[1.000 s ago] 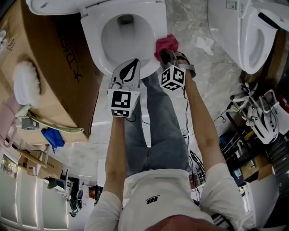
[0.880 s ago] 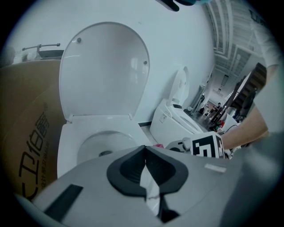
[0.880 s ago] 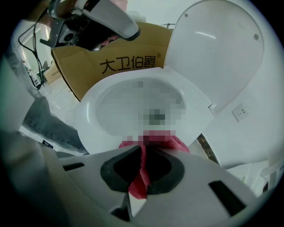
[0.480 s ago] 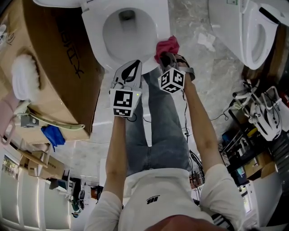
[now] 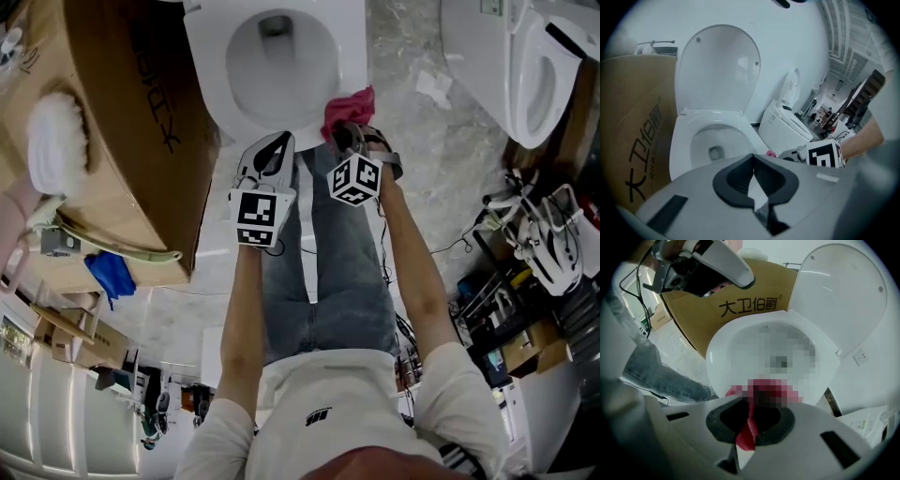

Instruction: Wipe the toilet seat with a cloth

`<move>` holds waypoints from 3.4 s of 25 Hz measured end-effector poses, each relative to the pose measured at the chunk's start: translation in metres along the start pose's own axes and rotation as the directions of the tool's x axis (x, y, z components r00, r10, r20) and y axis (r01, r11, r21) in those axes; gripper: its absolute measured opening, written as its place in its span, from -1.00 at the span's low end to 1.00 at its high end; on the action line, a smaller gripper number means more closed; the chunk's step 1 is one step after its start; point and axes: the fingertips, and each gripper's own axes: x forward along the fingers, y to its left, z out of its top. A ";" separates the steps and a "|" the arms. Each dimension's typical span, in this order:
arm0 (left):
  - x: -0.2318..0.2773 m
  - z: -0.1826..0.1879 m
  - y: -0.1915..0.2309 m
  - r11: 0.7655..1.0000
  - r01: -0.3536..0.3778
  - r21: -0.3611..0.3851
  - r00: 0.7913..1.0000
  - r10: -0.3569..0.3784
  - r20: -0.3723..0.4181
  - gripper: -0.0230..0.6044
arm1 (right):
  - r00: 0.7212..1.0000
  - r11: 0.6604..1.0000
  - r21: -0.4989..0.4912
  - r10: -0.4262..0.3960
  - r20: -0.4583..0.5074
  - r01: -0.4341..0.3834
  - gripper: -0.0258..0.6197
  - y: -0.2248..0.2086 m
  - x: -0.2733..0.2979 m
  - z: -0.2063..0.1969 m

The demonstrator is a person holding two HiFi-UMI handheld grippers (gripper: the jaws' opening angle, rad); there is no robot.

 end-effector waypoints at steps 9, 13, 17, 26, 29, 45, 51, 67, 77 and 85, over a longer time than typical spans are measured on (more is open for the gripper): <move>-0.019 -0.020 0.017 0.998 -0.041 -0.050 0.999 0.041 -0.010 -0.90 | 0.998 0.998 -0.033 0.056 0.000 -0.056 -0.89 0.028 0.003 0.014; -0.026 -0.026 0.024 0.995 -0.063 -0.071 0.998 0.062 -0.011 -0.90 | 0.996 0.994 -0.063 0.086 0.004 -0.086 -0.89 0.041 0.005 0.023; -0.031 -0.030 0.030 0.993 -0.079 -0.085 0.997 0.078 -0.011 -0.90 | 0.993 0.989 -0.094 0.114 0.010 -0.113 -0.89 0.053 0.007 0.032; -0.045 -0.043 0.049 0.984 -0.133 -0.122 0.991 0.133 -0.013 -0.90 | 0.985 0.972 -0.169 0.171 0.030 -0.163 -0.89 0.078 0.012 0.057; -0.051 -0.046 0.056 0.979 -0.153 -0.133 0.988 0.152 -0.011 -0.90 | 0.982 0.968 -0.181 0.183 0.035 -0.174 -0.89 0.085 0.014 0.063; -0.075 -0.064 0.085 0.939 -0.263 -0.220 0.963 0.268 -0.004 -0.90 | 0.969 0.944 -0.246 0.239 0.056 -0.219 -0.89 0.108 0.024 0.103; -0.084 -0.070 0.092 0.924 -0.288 -0.252 0.954 0.298 0.001 -0.90 | 0.967 0.935 -0.279 0.246 0.064 -0.220 -0.89 0.113 0.031 0.124; -0.105 -0.081 0.120 0.885 -0.343 -0.314 0.933 0.360 -0.003 -0.90 | 0.956 0.949 -0.208 0.266 0.122 -0.237 -0.89 0.095 0.051 0.189; -0.109 -0.078 0.139 0.870 -0.357 -0.341 0.926 0.378 -0.004 -0.90 | 0.956 0.952 -0.201 0.261 0.137 -0.232 -0.89 0.074 0.062 0.220; -0.106 -0.063 0.153 0.866 -0.360 -0.346 0.924 0.383 -0.002 -0.90 | 0.953 0.951 -0.201 0.266 0.147 -0.235 -0.89 0.055 0.069 0.241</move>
